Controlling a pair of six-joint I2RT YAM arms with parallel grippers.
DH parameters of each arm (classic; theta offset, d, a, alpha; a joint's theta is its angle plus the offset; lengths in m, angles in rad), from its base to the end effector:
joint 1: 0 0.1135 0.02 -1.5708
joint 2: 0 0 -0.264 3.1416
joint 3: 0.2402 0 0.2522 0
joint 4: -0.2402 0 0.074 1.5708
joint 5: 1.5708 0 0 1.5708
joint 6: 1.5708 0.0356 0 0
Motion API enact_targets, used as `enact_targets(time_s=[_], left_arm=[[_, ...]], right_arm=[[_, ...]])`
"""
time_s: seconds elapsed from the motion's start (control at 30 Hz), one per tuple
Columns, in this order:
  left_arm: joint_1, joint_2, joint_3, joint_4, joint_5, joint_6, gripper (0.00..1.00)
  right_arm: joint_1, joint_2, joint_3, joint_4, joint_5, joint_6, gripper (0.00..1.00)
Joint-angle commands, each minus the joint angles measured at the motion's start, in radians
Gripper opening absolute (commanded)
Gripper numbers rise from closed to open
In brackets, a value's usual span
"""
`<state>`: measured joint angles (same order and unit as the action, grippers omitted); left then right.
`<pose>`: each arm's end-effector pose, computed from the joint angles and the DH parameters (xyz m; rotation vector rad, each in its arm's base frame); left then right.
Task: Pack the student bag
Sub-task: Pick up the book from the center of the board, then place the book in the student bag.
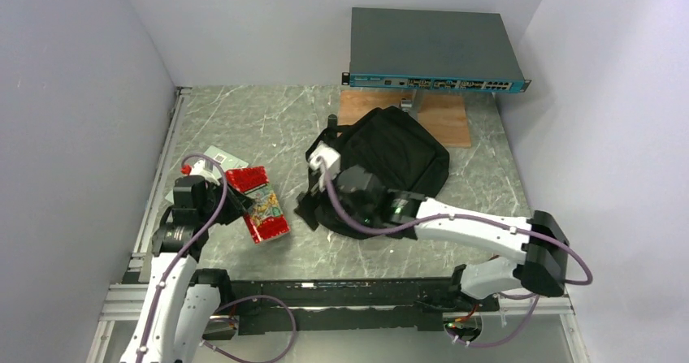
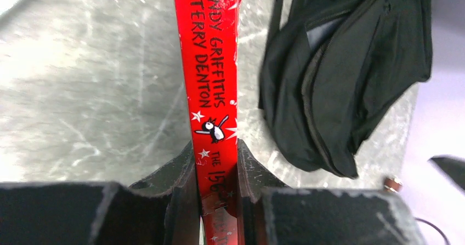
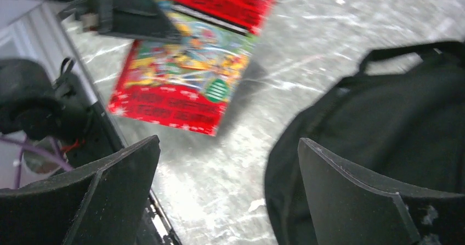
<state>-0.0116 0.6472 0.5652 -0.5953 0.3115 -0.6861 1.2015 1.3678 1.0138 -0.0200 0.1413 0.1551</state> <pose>0.1424 -0.0126 0.2448 -0.5989 2.2317 -0.7173 0.1198 0.2957 0.3035 -0.9230 1.7949 0.7514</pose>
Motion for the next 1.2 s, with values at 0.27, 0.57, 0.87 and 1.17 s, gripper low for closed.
enact_targets(time_s=[0.27,0.57,0.87,1.17], left_arm=[[0.000,-0.131,0.066,-0.022,-0.004,0.074,0.00],[0.000,-0.175,0.033,-0.022,0.053,0.055,0.00],[0.000,-0.208,0.050,-0.059,0.035,0.075,0.00],[-0.001,-0.205,0.007,0.015,0.102,0.038,0.00]], right_arm=[[-0.130,0.129,0.116,-0.402,0.125,-0.032,0.90],[-0.031,0.385,0.278,-0.554,0.492,0.023,0.75],[-0.026,0.448,0.283,-0.572,0.627,0.057,0.48],[-0.052,0.343,0.266,-0.554,0.615,0.056,0.00]])
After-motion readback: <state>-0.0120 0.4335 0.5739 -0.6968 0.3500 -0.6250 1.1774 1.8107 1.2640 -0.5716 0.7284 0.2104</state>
